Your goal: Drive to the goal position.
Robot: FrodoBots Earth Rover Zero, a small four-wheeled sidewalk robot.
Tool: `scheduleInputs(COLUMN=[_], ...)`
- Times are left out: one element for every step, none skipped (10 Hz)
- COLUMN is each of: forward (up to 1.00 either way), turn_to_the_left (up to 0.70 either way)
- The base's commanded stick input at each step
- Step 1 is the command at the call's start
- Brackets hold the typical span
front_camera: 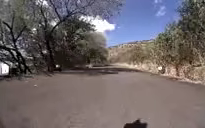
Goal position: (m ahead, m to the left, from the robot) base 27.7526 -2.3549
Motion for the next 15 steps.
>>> scheduleInputs(forward=[0.50,0.50,0.50,0.50,0.50,0.50,0.50,0.50,0.50,0.50,0.50,0.50,0.50,0.50,0.50], turn_to_the_left=[0.00,0.00,0.00,-0.50,-0.50,-0.35,-0.17,0.00,0.00,0.00,0.00,0.00,0.00,0.00,0.00])
